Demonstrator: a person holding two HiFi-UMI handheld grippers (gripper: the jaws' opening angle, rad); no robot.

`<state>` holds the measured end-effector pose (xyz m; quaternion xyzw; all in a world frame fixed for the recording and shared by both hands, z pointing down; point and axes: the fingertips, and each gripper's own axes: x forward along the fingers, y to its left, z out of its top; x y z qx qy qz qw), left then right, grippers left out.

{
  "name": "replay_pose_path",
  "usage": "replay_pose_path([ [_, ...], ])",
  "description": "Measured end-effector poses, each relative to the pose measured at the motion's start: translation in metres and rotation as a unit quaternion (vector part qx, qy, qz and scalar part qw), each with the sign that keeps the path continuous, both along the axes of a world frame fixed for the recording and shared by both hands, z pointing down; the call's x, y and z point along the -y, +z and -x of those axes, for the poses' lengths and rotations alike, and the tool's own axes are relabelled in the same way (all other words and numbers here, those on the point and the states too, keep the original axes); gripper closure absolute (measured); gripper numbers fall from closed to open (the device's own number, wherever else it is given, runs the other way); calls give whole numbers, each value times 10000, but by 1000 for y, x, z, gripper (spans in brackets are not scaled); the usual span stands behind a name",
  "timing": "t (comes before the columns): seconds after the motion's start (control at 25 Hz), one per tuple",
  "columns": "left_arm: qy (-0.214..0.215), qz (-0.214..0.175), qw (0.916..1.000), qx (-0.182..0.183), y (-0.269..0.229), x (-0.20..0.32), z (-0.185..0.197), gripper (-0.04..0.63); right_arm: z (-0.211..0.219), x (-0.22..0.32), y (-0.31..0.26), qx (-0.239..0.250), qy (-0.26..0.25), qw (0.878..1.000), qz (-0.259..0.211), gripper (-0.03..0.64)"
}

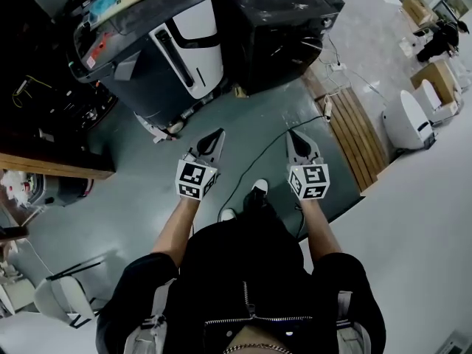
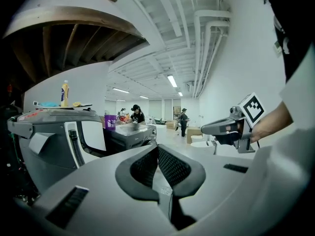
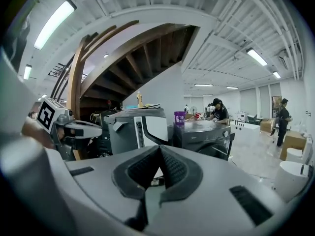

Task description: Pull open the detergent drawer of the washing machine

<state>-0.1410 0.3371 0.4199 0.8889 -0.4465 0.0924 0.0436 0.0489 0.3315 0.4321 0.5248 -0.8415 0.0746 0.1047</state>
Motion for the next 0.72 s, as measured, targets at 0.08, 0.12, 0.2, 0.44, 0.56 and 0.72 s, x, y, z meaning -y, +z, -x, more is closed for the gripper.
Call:
replay_pose_path([
  [0.08,25,-6,10000,13,-4,20,-10,574,-8,21,-4,3,-7,10000,-40,612],
  [0.12,22,-16,10000,18,-6,30,-15,574,-13,32,-5,17,-10,10000,-50,612],
  [0.2,-22,-29,10000,9,-8,48,-24,574,-22,51,-7,79,-50,9999,-40,612],
  [0.44,-162,-26,9999,-3,-11,90,-57,574,-45,96,-10,198,-329,9993,-31,612],
  [0.56,-200,-47,9998,19,-13,107,-72,574,-57,116,-13,269,-400,9988,-74,612],
  [0.72,-224,-48,9997,86,-15,124,-91,574,-71,136,-13,362,-495,9981,-77,612],
])
